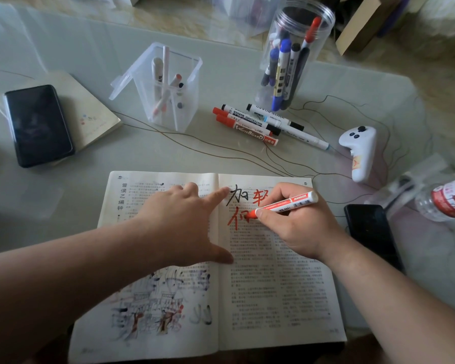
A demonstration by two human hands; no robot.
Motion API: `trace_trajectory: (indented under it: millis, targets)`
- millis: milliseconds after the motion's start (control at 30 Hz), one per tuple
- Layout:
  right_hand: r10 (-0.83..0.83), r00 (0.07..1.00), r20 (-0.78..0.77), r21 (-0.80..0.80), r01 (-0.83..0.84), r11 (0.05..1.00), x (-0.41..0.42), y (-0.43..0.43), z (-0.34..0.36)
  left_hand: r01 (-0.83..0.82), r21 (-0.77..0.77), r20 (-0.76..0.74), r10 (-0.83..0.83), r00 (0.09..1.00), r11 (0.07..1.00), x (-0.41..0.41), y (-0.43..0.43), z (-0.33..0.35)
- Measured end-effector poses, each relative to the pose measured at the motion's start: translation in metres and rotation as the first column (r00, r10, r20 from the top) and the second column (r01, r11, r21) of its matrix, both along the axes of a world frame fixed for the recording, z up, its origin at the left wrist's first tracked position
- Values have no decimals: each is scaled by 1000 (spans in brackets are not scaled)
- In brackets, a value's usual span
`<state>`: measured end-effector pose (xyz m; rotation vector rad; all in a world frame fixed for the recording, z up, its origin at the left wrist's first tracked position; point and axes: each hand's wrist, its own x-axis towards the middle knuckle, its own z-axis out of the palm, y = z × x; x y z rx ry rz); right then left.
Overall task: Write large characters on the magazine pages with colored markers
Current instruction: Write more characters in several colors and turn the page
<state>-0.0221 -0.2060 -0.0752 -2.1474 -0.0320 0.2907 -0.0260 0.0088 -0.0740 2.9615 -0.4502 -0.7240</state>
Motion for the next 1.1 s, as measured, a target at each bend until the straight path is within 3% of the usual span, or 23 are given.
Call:
trace_trajectory:
  millis: [333, 767, 867, 967, 1100]
  targets:
    - [95, 995, -7, -2, -95, 995, -2, 1, -1, -1, 8, -1, 1, 1000, 1000, 0, 0, 0]
    - [-22, 998, -53, -158, 13, 987, 5, -4, 1, -15, -13, 8, 15, 1000, 1000, -1, -1, 3]
    - [-28, 996, -79, -81, 21, 996, 6, -6, 3, -30, -9, 11, 30, 999, 1000, -1, 0, 5]
    - [-41, 991, -125, 159, 61, 985, 6, -9, 7, -34, 3, 3, 34, 999, 999, -2, 2, 10]
    - [-62, 991, -119, 301, 95, 949, 7, -10, 9, -25, -5, 6, 25, 1000, 1000, -4, 3, 15]
